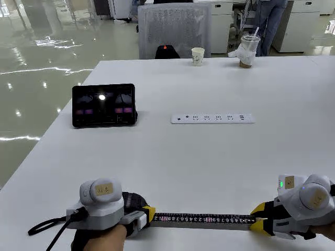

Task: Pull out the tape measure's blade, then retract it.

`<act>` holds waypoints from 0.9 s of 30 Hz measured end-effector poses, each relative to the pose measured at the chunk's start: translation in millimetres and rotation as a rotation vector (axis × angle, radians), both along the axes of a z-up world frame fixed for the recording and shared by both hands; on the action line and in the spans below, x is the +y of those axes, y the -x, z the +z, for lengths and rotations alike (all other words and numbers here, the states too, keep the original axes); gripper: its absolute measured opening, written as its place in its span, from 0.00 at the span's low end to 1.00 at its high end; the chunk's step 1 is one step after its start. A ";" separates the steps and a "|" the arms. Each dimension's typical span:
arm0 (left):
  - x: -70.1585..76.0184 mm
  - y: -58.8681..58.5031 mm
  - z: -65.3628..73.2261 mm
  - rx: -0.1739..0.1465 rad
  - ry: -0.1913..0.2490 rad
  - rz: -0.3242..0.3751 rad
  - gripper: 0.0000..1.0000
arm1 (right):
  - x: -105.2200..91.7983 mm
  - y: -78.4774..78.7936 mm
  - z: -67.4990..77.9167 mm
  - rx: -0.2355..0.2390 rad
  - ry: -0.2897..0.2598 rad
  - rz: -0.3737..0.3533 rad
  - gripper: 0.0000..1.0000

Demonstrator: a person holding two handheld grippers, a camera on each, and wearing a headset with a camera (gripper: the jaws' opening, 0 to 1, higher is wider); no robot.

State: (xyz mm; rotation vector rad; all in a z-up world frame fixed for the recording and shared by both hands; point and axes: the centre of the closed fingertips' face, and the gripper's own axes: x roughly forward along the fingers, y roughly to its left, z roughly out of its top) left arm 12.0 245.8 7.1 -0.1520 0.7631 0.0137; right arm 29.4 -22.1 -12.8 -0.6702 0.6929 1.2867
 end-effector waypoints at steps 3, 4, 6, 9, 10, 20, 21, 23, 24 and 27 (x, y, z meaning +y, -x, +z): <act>0.4 -0.2 -0.2 0.000 0.002 -0.001 0.59 | 2.0 0.1 0.2 -0.001 0.000 0.001 0.10; 0.4 -0.1 -0.3 0.001 0.002 -0.001 0.59 | 2.8 0.0 0.1 -0.001 0.000 0.001 0.10; 0.5 0.0 -0.4 0.001 0.004 0.000 0.59 | 3.7 -0.1 -0.1 -0.001 0.000 0.002 0.10; 0.9 -0.1 -0.6 0.001 0.007 -0.001 0.59 | 5.4 0.0 0.0 0.000 -0.002 0.003 0.10; 0.8 0.0 -0.6 0.001 0.007 0.000 0.59 | 5.6 0.0 0.1 0.000 -0.002 0.002 0.10; 0.8 0.3 -0.7 0.003 0.011 -0.002 0.60 | 10.6 -0.1 0.1 0.002 -0.004 0.009 0.10; 0.8 0.3 -0.7 0.004 0.011 -0.002 0.60 | 11.5 0.0 0.2 0.003 -0.003 0.010 0.10; 0.8 0.3 -0.6 0.004 0.012 -0.002 0.60 | 12.5 0.2 0.3 0.002 -0.003 0.011 0.10; 0.8 0.3 -0.7 0.004 0.013 -0.003 0.60 | 13.3 0.3 0.4 0.003 -0.004 0.011 0.10; 0.6 0.2 -0.7 0.005 0.012 -0.004 0.60 | 14.8 0.4 0.0 0.003 -0.005 0.013 0.10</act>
